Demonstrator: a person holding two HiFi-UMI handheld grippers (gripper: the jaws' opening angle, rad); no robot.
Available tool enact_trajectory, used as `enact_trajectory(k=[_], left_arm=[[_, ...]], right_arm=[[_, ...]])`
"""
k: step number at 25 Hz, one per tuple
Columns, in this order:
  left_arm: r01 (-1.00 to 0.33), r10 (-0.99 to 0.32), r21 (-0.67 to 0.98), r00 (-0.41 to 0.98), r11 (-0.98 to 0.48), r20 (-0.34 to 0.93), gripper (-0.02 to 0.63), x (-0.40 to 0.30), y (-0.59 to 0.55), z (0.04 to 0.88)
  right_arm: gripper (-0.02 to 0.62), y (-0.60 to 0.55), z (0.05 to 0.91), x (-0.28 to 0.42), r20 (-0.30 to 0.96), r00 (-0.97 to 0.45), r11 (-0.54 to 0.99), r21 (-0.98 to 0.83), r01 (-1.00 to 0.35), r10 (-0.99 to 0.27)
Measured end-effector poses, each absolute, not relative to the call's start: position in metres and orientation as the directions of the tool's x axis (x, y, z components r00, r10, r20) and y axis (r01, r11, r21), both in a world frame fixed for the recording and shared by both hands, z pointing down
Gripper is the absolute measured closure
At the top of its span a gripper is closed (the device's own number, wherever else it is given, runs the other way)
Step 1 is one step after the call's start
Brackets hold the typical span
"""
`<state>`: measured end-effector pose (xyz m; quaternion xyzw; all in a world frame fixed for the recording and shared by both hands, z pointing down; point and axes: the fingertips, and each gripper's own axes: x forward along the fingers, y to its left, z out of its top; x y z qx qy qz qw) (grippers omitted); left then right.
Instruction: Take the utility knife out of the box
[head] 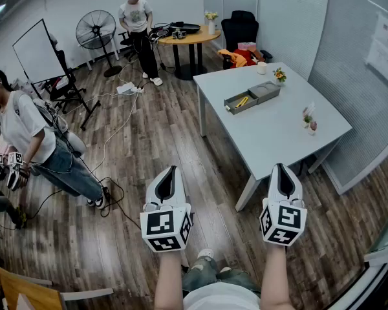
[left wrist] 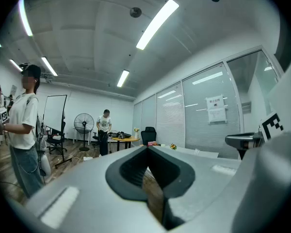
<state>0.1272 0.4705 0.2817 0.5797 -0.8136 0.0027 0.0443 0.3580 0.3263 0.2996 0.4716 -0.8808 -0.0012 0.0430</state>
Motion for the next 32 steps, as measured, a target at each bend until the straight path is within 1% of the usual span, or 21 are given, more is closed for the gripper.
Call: enact_trajectory(k=[11, 19, 20, 22, 26, 32], left_arm=[[-0.949, -0.949, 0.053, -0.306, 0.310, 0.082, 0.606, 0.120, 0.466, 0.285], [-0.953, -0.953, 0.057, -0.294, 0.298, 0.079, 0.606, 0.099, 0.452, 0.285], [-0.953, -0.953, 0.057, -0.291, 0.296, 0.079, 0.606, 0.095, 0.450, 0.285], [-0.955, -0.955, 0.056, -0.287, 0.292, 0.079, 0.606, 0.088, 0.444, 0.285], [-0.957, -0.957, 0.056, -0.278, 0.283, 0.081, 0.606, 0.071, 0.432, 0.290], [-0.961, -0.961, 0.065, -0.261, 0.267, 0.094, 0.606, 0.043, 0.422, 0.299]], right_arm=[[0.572, 0.325, 0.303, 0.349, 0.084, -0.542, 0.547, 0.050, -0.836, -0.836], [0.567, 0.313, 0.302, 0.335, 0.066, -0.520, 0.523, 0.025, -0.852, -0.851], [0.548, 0.311, 0.302, 0.332, 0.069, -0.519, 0.522, 0.025, -0.853, -0.852], [0.528, 0.306, 0.303, 0.324, 0.075, -0.524, 0.527, 0.022, -0.850, -0.848], [0.413, 0.298, 0.307, 0.307, 0.072, -0.537, 0.539, 0.009, -0.842, -0.840], [0.311, 0.292, 0.310, 0.277, 0.070, -0.529, 0.530, -0.006, -0.848, -0.846]])
